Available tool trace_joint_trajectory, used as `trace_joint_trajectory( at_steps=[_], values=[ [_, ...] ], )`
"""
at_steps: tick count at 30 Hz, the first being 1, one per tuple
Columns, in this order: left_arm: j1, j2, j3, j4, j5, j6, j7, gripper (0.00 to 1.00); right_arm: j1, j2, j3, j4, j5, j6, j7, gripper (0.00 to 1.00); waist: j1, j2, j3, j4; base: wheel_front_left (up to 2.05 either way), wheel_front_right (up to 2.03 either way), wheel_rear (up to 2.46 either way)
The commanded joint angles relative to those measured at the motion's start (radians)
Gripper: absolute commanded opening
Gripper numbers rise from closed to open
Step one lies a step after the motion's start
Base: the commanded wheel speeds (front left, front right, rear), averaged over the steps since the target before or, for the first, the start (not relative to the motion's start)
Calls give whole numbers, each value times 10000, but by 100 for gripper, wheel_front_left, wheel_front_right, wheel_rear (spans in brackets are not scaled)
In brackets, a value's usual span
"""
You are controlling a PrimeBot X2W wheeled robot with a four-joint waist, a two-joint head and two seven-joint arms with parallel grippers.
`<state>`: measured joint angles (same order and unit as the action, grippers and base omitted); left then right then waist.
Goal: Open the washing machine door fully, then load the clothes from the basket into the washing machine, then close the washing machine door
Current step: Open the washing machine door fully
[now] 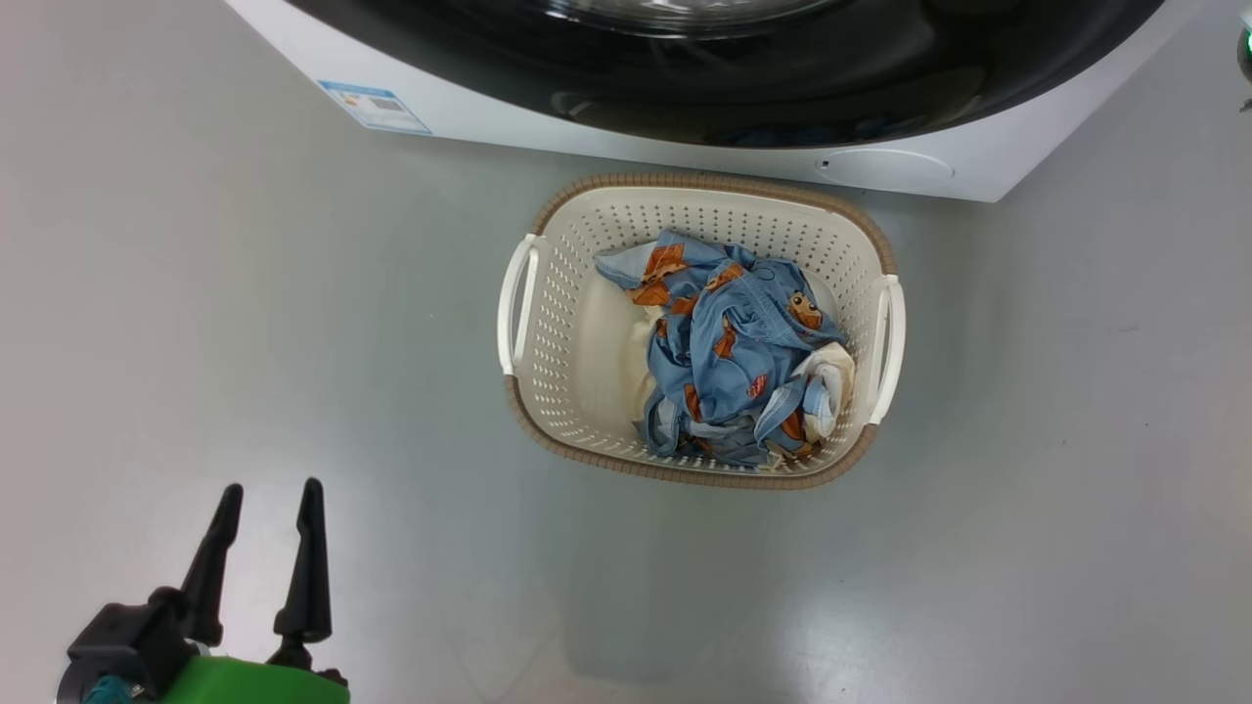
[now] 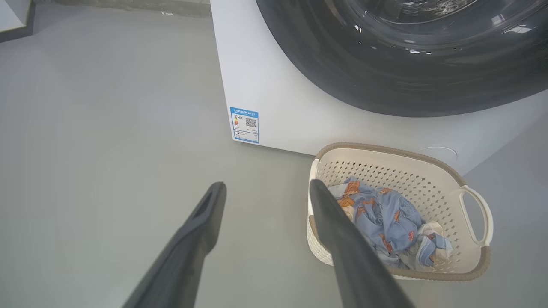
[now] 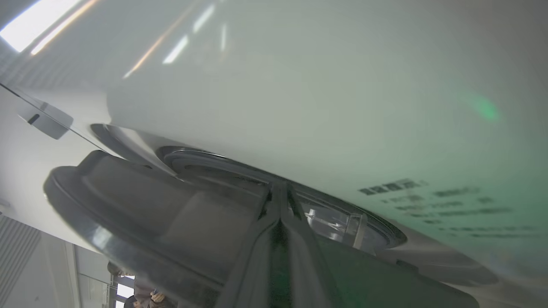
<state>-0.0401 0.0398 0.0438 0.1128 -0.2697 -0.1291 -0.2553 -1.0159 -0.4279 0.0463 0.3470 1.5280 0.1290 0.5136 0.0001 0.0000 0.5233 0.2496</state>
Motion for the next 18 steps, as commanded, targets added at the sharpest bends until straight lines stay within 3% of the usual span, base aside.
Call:
trace_joint_trajectory(
  at_steps=[1, 18],
  values=[
    [121, 161, 375, -111, 29, -16, -65, 100, -172, -49, 146, -225, -131, 17, 121, 0, 0, 0, -12, -32, 0, 0, 0],
    [208, 219, 313, -84, 49, -16, -65, 100, -416, -59, 675, 205, -99, 17, 322, 0, 0, 0, -136, -23, 0, 0, 0]
  ],
)
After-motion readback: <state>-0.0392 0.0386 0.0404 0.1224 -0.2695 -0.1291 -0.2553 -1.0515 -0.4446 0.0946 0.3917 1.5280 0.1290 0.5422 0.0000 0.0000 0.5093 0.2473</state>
